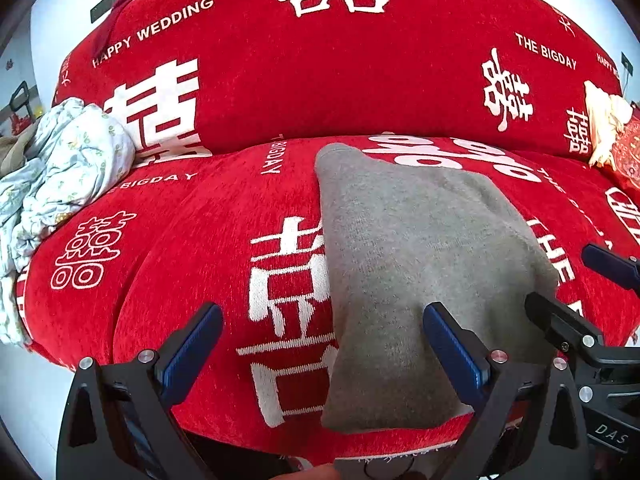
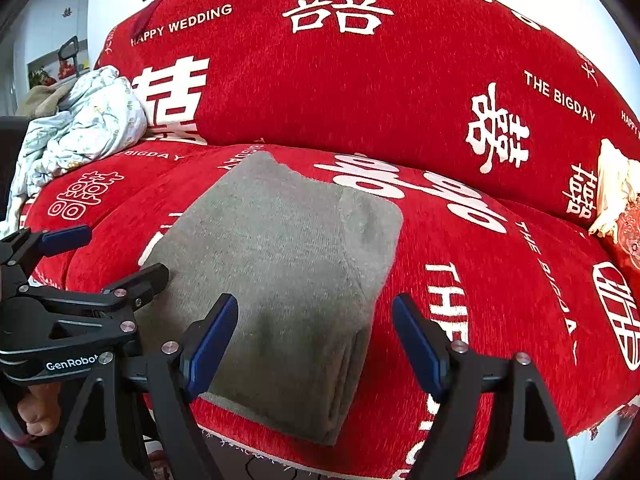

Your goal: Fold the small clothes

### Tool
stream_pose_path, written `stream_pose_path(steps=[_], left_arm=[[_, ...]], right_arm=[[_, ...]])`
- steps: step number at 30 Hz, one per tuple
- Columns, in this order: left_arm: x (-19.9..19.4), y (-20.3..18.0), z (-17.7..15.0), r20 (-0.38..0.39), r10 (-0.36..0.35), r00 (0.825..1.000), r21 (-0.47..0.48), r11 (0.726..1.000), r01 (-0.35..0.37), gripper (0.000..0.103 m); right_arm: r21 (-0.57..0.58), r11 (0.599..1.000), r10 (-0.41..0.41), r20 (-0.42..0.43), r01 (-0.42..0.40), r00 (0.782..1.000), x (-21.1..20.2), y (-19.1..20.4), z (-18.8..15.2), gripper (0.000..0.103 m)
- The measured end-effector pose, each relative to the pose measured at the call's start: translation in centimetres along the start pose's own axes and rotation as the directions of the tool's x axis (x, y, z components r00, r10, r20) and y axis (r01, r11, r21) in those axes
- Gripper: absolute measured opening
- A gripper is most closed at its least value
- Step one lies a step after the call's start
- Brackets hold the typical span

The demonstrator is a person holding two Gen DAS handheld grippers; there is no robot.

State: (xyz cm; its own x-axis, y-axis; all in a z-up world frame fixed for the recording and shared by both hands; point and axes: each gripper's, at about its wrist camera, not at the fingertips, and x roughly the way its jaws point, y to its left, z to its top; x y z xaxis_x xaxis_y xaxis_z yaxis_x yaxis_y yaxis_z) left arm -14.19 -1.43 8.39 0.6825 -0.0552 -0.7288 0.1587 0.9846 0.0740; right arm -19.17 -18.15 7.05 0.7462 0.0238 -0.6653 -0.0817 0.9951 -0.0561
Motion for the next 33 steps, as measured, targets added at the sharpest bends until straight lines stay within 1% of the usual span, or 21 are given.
stream_pose_path(steps=[21,33], left_arm=[[-0.09,-0.74,-0.15,-0.006,0.009,1.0,0.029,1.0,-0.009,0.101],[-0.38,-1.04,-0.2,0.012,0.023,1.0,0.042,0.999,-0.023,0.101]], right_arm=[[0.018,1.0,0.001,-0.002,-0.001,1.0,-0.25,-0.55,-0.5,0.082],[0.028,1.0,-0.008,-0.011,0.008,1.0,-0.07,-0.82,-0.65,0.082]])
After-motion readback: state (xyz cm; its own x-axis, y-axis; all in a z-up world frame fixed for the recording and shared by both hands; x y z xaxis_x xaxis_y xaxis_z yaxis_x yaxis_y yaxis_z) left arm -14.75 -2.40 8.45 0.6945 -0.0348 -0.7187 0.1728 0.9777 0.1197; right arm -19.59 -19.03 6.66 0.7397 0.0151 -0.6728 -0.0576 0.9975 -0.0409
